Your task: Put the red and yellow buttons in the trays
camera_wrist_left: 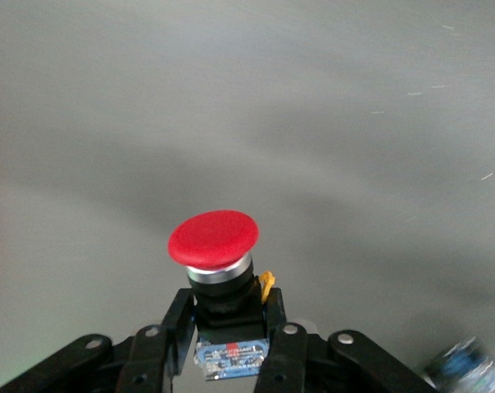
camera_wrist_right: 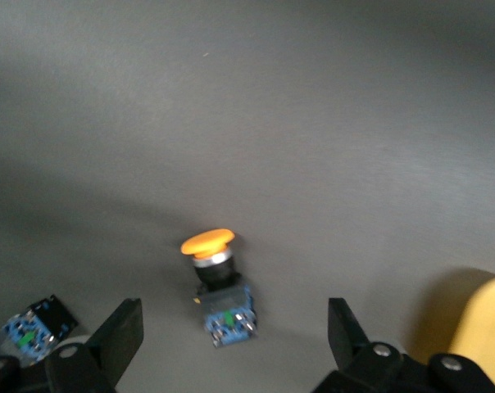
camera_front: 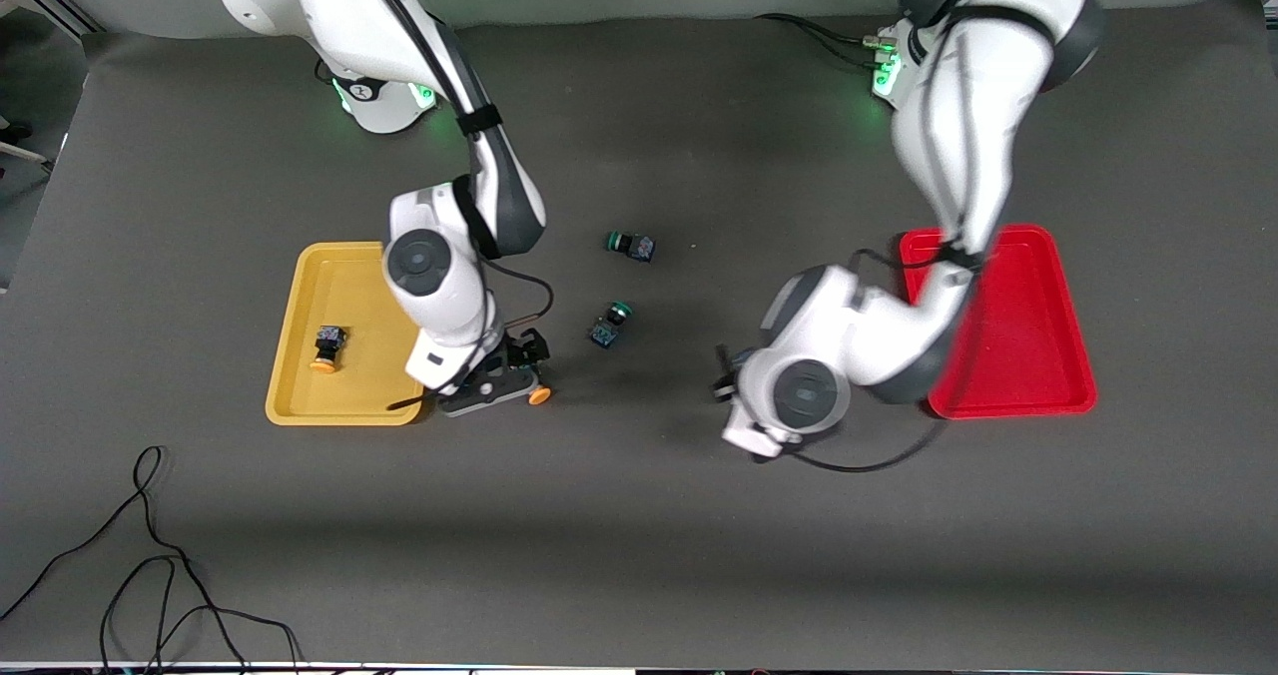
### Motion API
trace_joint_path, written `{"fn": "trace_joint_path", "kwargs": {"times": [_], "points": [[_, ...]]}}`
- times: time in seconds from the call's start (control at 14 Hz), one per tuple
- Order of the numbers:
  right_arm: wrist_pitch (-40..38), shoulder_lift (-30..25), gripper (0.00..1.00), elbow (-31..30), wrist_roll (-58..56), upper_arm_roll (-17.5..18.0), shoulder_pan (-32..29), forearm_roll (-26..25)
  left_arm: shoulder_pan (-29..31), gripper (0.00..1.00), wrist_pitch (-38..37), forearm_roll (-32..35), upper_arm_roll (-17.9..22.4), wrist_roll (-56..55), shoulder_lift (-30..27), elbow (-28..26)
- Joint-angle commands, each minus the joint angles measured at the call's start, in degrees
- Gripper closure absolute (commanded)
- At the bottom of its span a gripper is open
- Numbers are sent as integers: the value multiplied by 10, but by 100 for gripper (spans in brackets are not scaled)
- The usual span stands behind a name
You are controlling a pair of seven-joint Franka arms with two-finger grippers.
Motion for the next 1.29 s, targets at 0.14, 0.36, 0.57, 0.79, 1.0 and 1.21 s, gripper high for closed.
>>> {"fn": "trace_joint_path", "kwargs": {"times": [0.14,0.36,0.57,0.79,1.0,1.21], "points": [[84,51,0,-22,-4,21,4,36,132,100,-67,60,2,249,-187,-190],[98,63,0,-25,-4,29,3,39,222,100,12,97,2,373,-258,-334],[111,67,39,-28,-3,39,-3,43,297,100,154,108,3,464,-292,-468],[101,59,84,-27,-4,38,-4,57,348,100,267,108,3,534,-271,-523],[34,27,85,-10,3,34,-18,64,357,100,330,108,4,534,-239,-542],[-105,-30,85,32,38,12,-37,64,365,100,351,108,4,534,-223,-546]]}}
